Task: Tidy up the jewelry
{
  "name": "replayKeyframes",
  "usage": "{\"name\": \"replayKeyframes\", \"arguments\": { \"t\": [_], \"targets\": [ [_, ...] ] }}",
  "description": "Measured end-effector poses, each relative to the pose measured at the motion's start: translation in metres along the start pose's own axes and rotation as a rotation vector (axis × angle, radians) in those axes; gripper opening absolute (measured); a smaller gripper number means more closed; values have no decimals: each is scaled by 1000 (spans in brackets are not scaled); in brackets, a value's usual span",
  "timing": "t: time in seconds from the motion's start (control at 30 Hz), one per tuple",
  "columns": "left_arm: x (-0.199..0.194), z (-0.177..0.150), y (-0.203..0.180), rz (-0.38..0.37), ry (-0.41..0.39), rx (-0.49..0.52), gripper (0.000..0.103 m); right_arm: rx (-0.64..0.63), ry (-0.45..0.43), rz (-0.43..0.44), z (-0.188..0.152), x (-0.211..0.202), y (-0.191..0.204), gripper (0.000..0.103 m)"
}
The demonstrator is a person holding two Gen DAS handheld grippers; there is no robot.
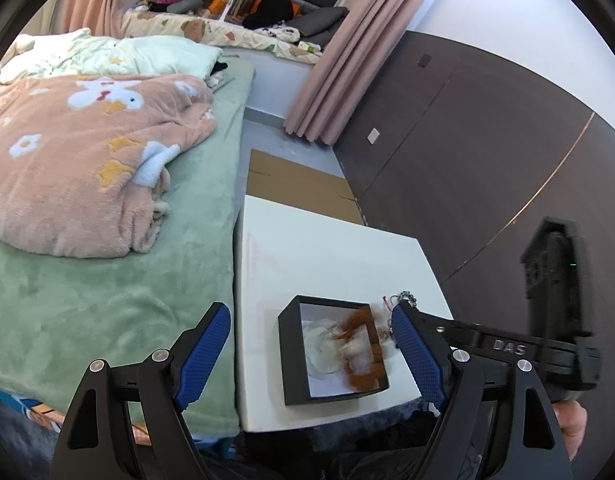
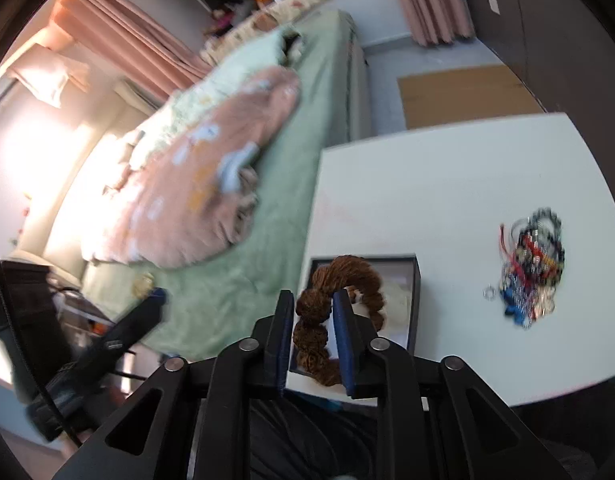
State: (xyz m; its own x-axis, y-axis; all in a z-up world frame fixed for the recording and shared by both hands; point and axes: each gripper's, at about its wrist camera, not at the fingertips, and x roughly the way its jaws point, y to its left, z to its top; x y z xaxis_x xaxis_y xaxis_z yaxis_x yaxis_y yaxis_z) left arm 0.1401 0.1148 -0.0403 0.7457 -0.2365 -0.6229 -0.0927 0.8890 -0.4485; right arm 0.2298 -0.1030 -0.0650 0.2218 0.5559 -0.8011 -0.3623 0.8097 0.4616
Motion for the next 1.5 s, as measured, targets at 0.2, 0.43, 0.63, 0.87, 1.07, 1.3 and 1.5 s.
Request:
{"name": "replayKeyframes", "arguments": {
  "t": [0.2, 0.43, 0.63, 0.87, 1.07, 1.3, 1.5],
  "targets": [
    [-18, -12, -8, 26, -41, 27, 83, 48, -104, 27, -17, -34, -16, 72],
    [-12, -24, -32, 1, -24, 55, 83, 137, -190, -22, -38, -83, -56, 72],
    [11, -29, -66, -43, 20, 118, 83, 228, -251, -56, -50, -114, -103, 72],
    [42, -29, -103, -85, 61, 197, 78, 307, -303, -56, -55, -129, -143, 72],
    [76, -27, -127, -104, 114, 228, 65, 361, -311, -52, -58, -127, -174, 72],
    [115, -35, -145, -108, 184, 264, 52, 413, -295, -64, -63, -119, -208, 72],
    [145, -41, -155, -111, 240, 277, 42, 454, -283, -68, -67, -112, -232, 72]
  ]
}}
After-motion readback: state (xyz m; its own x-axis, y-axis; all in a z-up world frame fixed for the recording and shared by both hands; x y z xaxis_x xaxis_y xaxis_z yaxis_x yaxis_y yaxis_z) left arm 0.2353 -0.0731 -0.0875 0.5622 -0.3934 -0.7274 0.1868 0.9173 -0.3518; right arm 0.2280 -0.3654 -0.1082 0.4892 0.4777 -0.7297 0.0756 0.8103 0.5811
